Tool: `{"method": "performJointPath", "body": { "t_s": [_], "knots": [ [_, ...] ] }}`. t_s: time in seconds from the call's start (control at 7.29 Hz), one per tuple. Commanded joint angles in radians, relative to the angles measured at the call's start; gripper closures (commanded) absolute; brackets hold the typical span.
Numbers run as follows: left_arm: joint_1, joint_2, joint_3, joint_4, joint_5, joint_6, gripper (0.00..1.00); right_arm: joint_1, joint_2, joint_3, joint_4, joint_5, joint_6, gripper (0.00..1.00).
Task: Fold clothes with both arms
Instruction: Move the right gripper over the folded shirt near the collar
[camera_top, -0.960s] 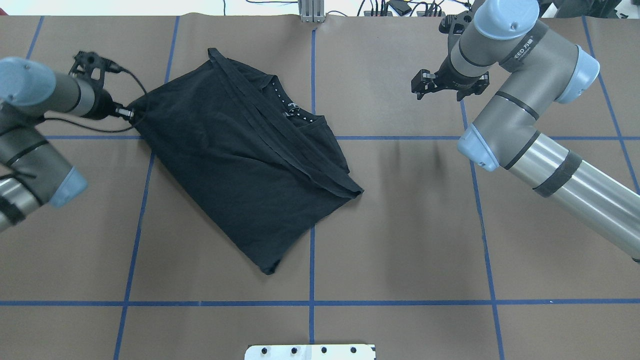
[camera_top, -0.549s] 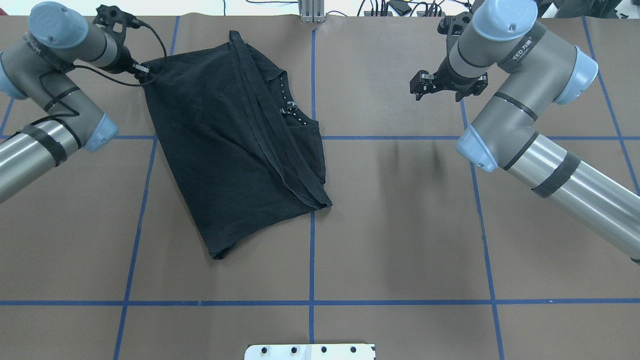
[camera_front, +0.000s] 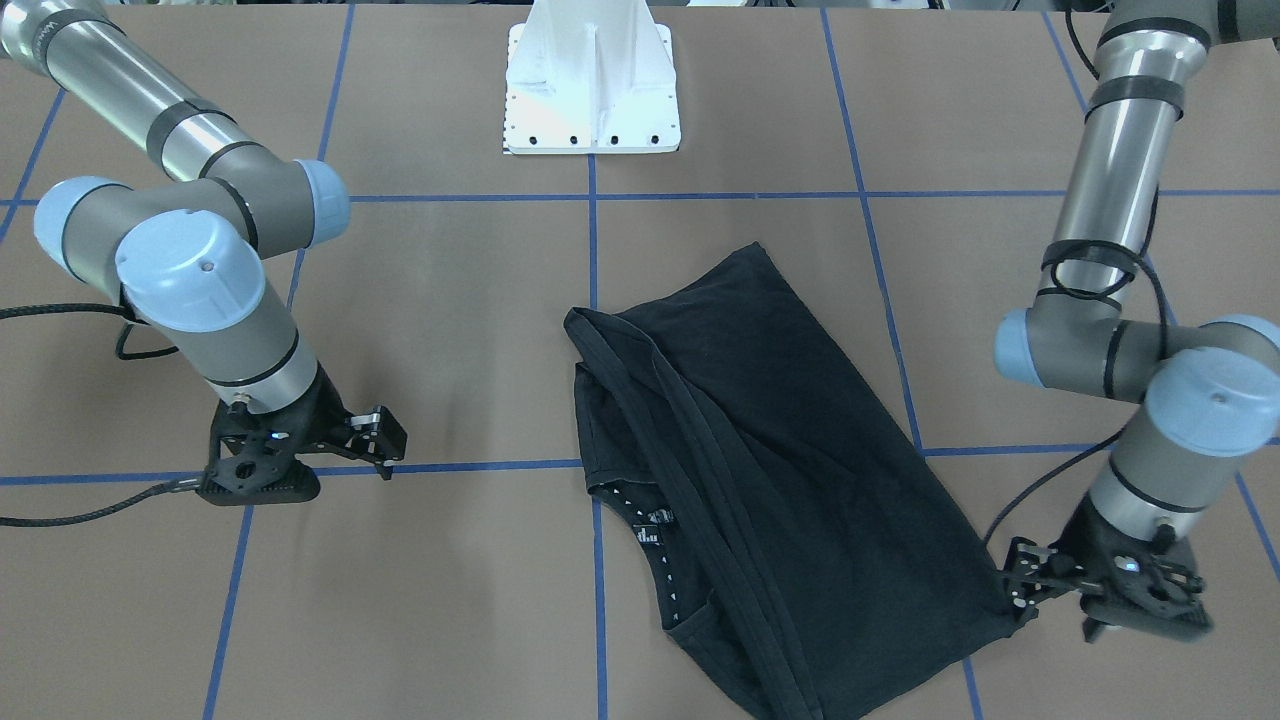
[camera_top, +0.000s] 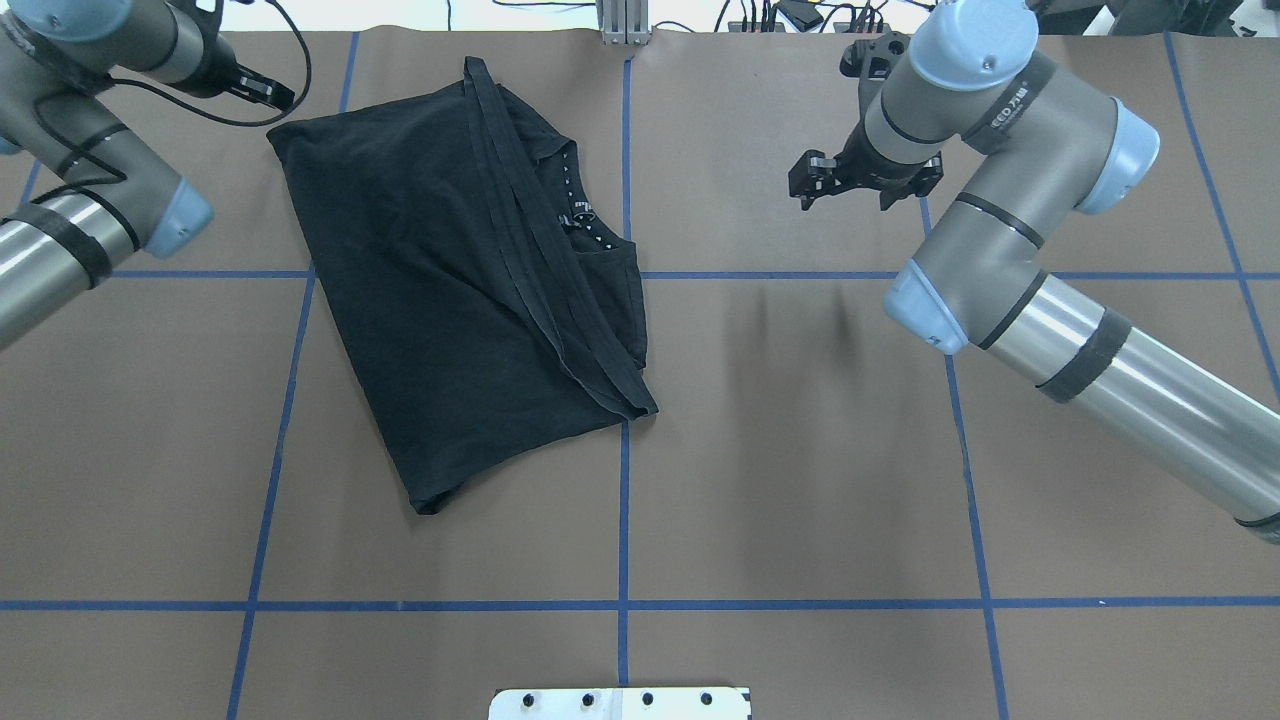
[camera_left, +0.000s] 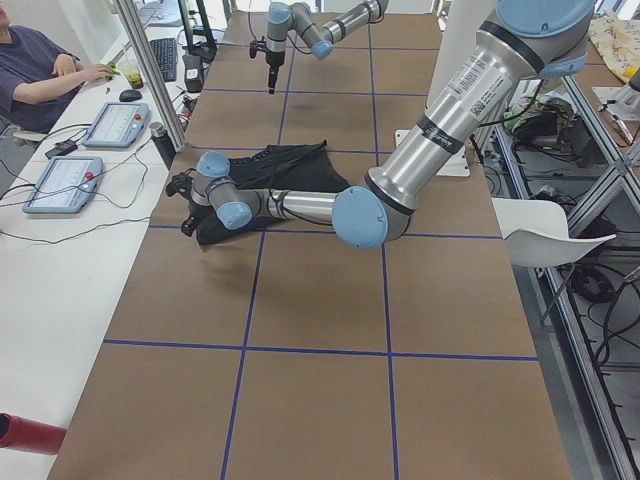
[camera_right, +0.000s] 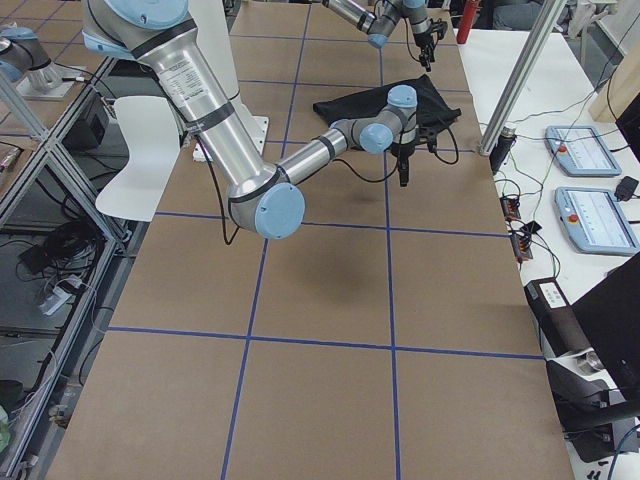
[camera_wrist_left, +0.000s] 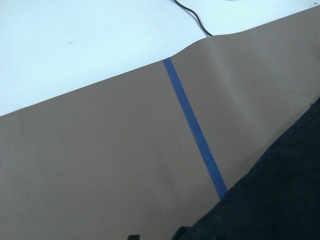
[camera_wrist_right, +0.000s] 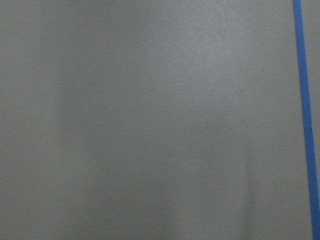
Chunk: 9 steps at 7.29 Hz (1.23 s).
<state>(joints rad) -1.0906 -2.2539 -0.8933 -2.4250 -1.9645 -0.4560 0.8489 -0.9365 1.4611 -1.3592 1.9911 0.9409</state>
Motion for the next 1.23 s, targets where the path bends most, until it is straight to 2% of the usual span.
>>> {"method": "performJointPath", "body": {
  "t_s": [0.0, 0.27, 0.41, 0.82, 0.96, 1.1],
  "knots": [
    [-0.043, 0.060, -0.022, -0.022, -0.085, 0.071, 0.00, -0.072, 0.079, 0.004, -0.008, 0.003, -0.005, 0.00],
    [-0.049, 0.123, -0.065, -0.057, -0.161, 0.086, 0.00, -0.181, 0.152, 0.027, -0.011, -0.059, -0.005, 0.01],
    [-0.067, 0.161, -0.085, -0.065, -0.207, 0.114, 0.00, -0.247, 0.180, 0.028, -0.015, -0.148, -0.017, 0.01],
    [-0.071, 0.171, -0.099, -0.063, -0.212, 0.108, 0.00, -0.445, 0.254, 0.025, -0.131, -0.453, -0.265, 0.02],
    [-0.069, 0.171, -0.099, -0.063, -0.212, 0.103, 0.00, -0.491, 0.255, 0.018, -0.132, -0.524, -0.307, 0.04],
    [-0.069, 0.171, -0.099, -0.063, -0.212, 0.103, 0.00, -0.502, 0.254, 0.012, -0.132, -0.541, -0.351, 0.11]
  ]
}}
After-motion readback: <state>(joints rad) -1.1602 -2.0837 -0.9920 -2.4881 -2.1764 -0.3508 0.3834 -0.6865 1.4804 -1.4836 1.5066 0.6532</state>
